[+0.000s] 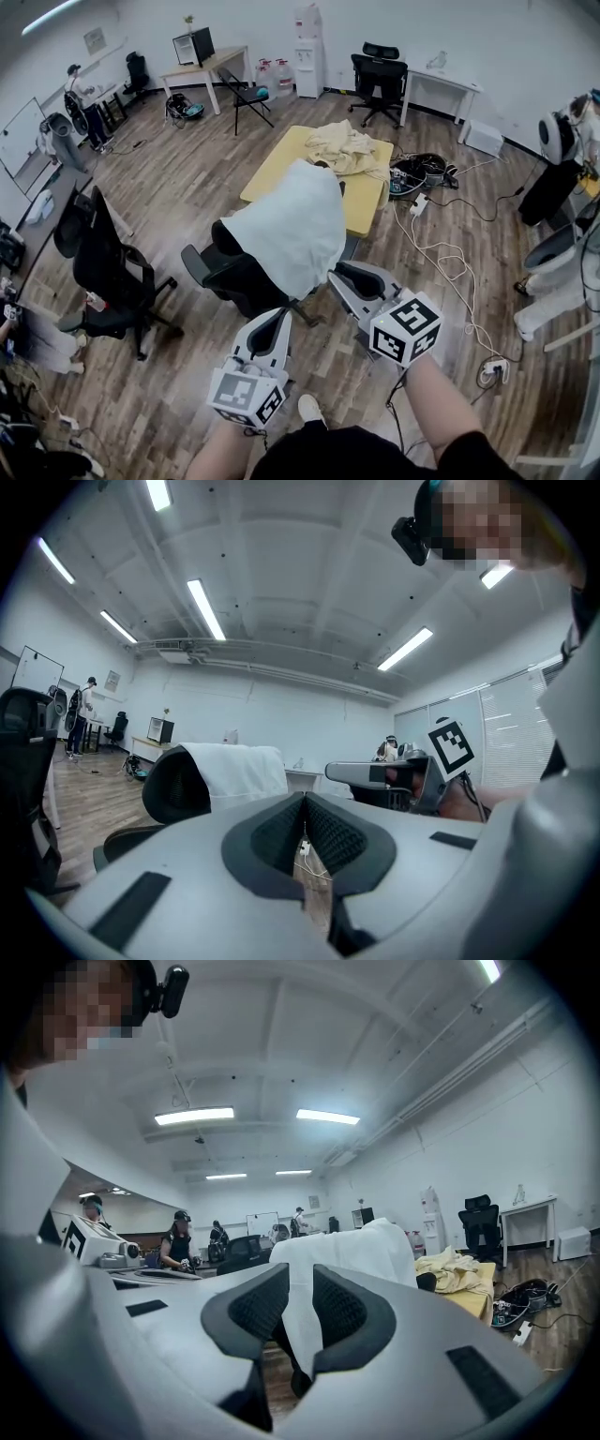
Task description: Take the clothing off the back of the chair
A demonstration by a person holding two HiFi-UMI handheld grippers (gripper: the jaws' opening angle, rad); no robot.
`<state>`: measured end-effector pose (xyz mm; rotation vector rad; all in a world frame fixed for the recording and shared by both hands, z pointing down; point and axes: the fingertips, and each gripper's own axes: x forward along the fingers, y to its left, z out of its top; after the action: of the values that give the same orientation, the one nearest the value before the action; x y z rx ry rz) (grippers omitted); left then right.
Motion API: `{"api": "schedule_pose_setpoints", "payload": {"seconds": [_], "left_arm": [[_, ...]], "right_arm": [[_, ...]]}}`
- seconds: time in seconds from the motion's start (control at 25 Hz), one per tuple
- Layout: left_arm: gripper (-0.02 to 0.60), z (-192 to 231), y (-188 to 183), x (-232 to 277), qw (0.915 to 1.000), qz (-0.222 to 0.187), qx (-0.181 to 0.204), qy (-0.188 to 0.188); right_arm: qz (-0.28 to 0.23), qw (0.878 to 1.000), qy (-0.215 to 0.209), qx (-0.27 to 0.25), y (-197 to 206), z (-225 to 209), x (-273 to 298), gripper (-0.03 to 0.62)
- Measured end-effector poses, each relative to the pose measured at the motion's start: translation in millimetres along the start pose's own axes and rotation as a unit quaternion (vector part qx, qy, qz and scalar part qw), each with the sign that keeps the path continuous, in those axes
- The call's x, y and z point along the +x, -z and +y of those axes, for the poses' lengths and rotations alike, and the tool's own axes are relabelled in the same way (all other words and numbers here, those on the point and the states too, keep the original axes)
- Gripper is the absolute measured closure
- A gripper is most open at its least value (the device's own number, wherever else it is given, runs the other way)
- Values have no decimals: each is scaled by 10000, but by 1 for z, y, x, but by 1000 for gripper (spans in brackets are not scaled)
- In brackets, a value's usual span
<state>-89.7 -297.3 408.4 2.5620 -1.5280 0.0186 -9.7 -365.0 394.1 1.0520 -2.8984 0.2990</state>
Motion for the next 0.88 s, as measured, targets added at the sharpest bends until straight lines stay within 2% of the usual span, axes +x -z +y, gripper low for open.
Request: {"api": "schedule_pose_setpoints", "payload": {"seconds": [0.08,0.52,0.68,0.88], "left_arm": [[563,11,0,7,10000,13,-2,34],[561,57,-1,31,9996,62,94,278],[561,65,-1,38,9992,72,151,356],[561,72,1,45,9988,127,170,430]], "right_arm": [[23,10000,61,7,0,-7,13,498],[206,9988,383,-203,-3,-40,79,367],[318,9981,456,-271,-1,-52,97,300],[519,9962,480,-506,3,-62,118,176]]}}
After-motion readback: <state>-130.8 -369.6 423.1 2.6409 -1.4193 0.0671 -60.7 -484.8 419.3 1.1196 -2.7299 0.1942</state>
